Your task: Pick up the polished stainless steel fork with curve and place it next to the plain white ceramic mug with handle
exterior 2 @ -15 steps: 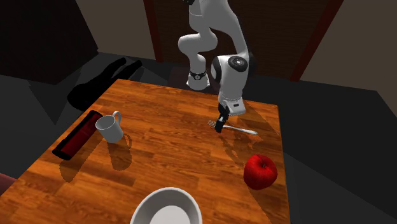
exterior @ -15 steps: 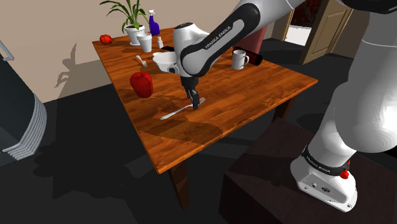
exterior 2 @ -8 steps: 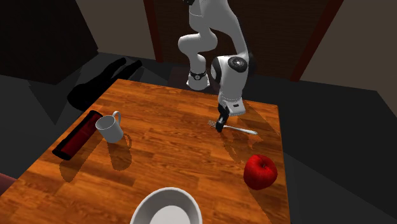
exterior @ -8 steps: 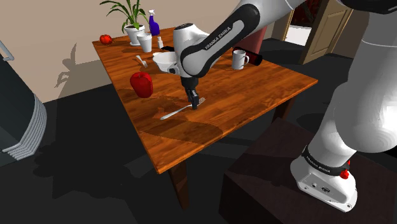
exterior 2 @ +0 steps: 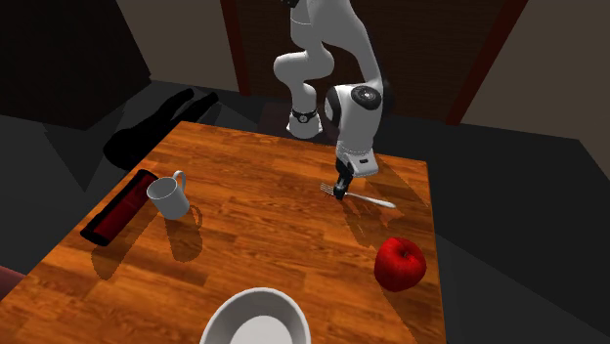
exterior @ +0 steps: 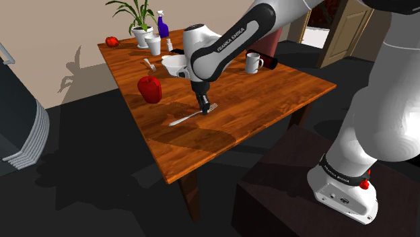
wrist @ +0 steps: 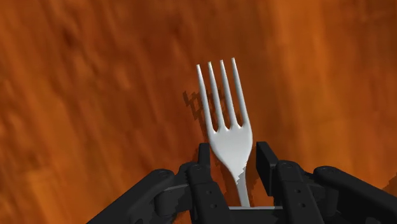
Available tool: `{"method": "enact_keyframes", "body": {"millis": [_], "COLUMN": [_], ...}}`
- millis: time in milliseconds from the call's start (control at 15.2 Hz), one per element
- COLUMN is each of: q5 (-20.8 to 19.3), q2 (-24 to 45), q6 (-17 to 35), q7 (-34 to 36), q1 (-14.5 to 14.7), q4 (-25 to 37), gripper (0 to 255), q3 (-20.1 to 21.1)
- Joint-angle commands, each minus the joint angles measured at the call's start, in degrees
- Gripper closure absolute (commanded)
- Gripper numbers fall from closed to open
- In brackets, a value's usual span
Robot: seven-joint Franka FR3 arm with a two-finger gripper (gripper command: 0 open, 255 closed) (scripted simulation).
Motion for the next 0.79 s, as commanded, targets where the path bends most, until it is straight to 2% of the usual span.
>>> {"method": "enact_keyframes", "body": {"millis": [0,726], "q5": [-0.1,0.1], "q2": [0.3,-4.1], "q6": [0.2,-7.7], "q7": [0.0,-0.4], "q1": [-0.1,-0.1], "q4": [0.0,3.5], "gripper": [255,255], "q3": [-0.1,-0.1]}}
